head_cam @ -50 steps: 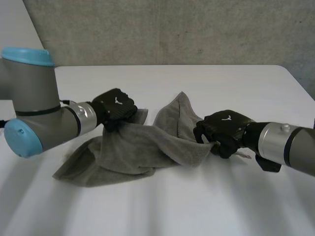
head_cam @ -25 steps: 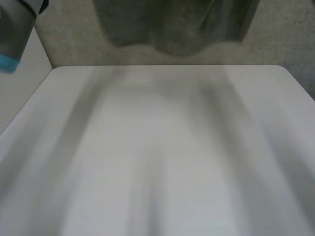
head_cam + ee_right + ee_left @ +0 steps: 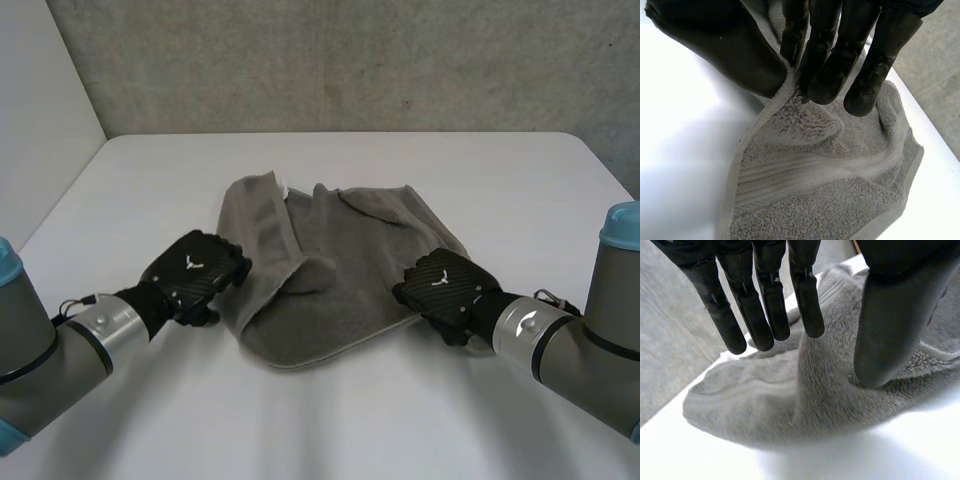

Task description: Fold the towel.

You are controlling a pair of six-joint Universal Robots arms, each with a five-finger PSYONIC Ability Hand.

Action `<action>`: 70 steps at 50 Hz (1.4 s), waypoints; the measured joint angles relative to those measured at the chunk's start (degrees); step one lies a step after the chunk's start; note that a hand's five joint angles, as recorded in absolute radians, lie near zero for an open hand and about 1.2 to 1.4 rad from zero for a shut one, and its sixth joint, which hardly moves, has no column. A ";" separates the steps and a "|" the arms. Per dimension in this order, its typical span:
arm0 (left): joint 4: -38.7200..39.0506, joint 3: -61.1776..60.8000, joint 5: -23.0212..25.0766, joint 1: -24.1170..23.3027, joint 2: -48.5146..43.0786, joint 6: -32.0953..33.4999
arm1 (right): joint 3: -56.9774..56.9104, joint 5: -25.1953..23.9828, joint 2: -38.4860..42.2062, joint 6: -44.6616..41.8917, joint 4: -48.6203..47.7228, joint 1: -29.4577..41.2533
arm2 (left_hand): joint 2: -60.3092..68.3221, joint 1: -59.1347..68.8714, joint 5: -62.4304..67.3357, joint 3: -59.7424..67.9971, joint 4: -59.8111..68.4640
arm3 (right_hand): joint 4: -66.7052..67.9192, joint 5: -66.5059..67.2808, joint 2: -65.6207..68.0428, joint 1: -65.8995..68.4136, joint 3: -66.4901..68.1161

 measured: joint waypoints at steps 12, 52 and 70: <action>-8.65 3.74 0.15 2.14 5.10 -0.13 | -0.46 -0.11 -0.44 3.17 -0.08 -0.44 | -5.73 -5.69 -6.19 -6.10 -5.61 | 0.00 0.00 0.00 0.00 0.00; -18.61 8.31 17.24 -3.49 -12.04 63.14 | 2.39 -0.08 0.09 4.38 -1.24 -0.16 | -17.79 -16.38 -18.58 -17.78 -17.73 | 0.00 0.00 0.00 0.00 0.00; -14.43 13.91 14.07 -3.45 -14.45 62.17 | 2.38 -0.08 0.97 4.76 -1.26 -0.15 | -17.78 -16.38 -18.47 -17.78 -17.73 | 0.00 0.00 0.00 0.00 0.00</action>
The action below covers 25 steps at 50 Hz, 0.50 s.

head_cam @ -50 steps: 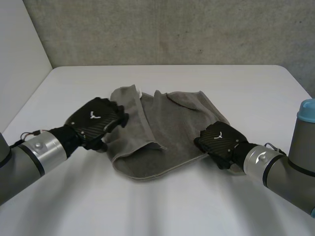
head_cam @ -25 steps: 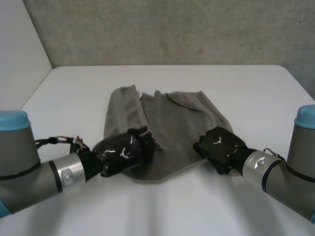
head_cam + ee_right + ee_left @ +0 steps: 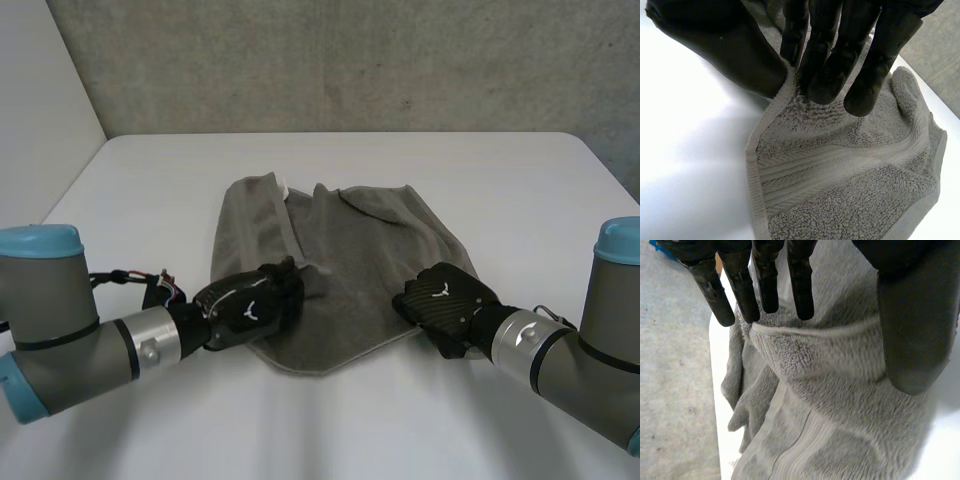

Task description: Fold the towel.

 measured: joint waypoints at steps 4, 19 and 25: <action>1.03 1.10 -0.77 -0.02 -0.77 -0.36 | -0.02 0.00 0.06 0.02 0.00 0.00 | 0.00 0.00 0.00 0.00 0.00 | 0.00 0.00 0.00 0.00 0.00; 1.45 4.68 -2.75 -0.04 -2.63 -1.03 | -0.12 0.00 0.21 0.14 -0.11 -0.01 | 14.72 13.86 15.99 13.71 13.72 | 0.00 0.00 0.00 0.00 0.00; 1.24 5.23 -4.18 -0.10 -3.72 -2.40 | -0.55 0.02 0.22 1.77 -0.13 -0.15 | 45.83 44.35 46.98 44.92 45.06 | 0.00 0.00 0.00 0.00 0.00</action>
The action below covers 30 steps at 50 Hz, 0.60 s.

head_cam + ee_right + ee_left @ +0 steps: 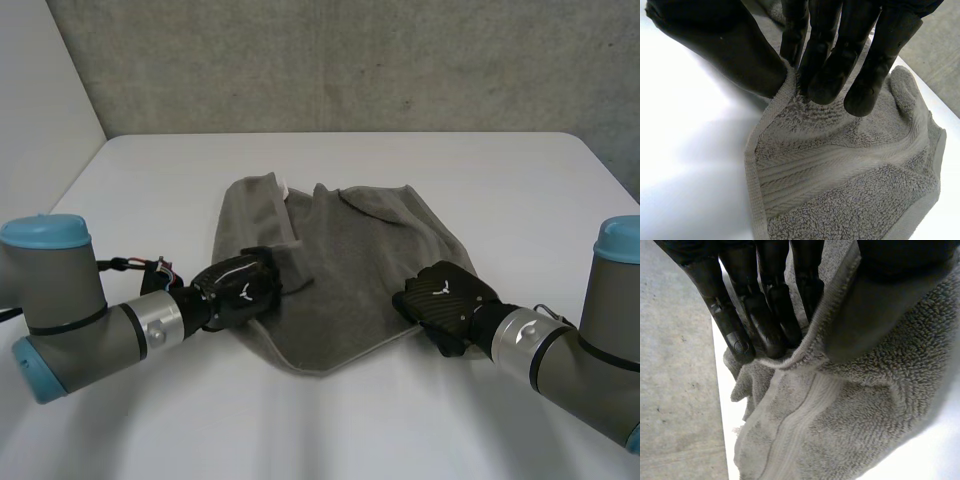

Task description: Fold the towel.

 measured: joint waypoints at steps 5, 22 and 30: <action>-0.35 -0.08 -1.04 -0.02 -0.13 -0.65 | -1.46 0.05 -0.17 4.64 0.39 -0.46 | 7.37 6.34 7.78 7.95 9.56 | 0.00 0.03 0.00 0.00 0.00; -8.99 2.55 -10.82 0.66 19.57 -21.58 | -20.48 0.37 -9.23 14.84 23.26 -5.35 | 7.38 6.34 7.90 8.33 9.79 | 0.00 0.00 0.00 0.00 0.00; -9.00 0.50 -15.66 1.15 29.92 -51.34 | -23.50 2.35 -9.76 7.59 32.76 -5.85 | 7.38 6.34 7.90 8.67 9.80 | 0.22 0.00 0.00 0.00 0.00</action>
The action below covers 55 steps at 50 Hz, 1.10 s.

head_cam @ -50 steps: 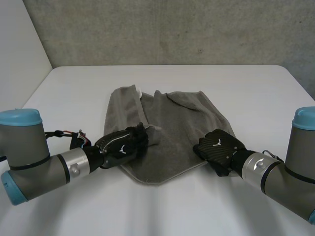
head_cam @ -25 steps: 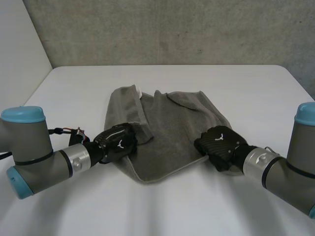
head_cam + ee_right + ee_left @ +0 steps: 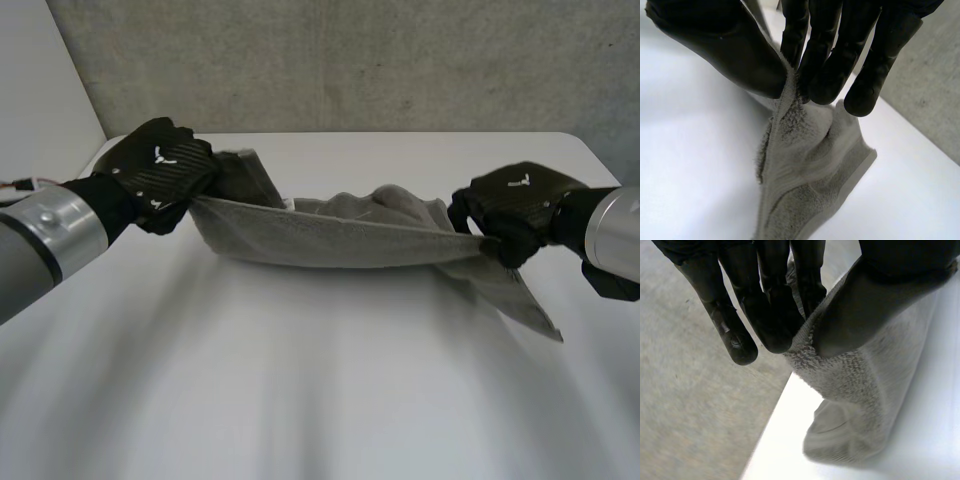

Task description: Fold the towel.

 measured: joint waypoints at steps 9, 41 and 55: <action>0.79 -9.97 -1.17 0.19 -0.27 -9.13 | 6.79 5.29 3.26 -2.04 -9.09 3.65 | 0.00 0.00 0.00 0.25 0.01 | 0.00 0.00 0.00 0.00 0.00; 1.22 -11.95 -5.79 2.70 -6.14 -10.10 | 27.93 16.07 9.09 12.39 -34.06 6.19 | 0.00 0.00 0.00 0.27 0.01 | -40.40 -42.52 -37.65 -26.02 -39.88; 0.99 -9.24 -5.56 2.80 -4.54 -19.25 | 27.80 8.19 8.94 16.12 -29.13 5.44 | 0.00 0.01 0.00 0.27 0.01 | -0.83 -1.79 -1.49 12.63 -0.62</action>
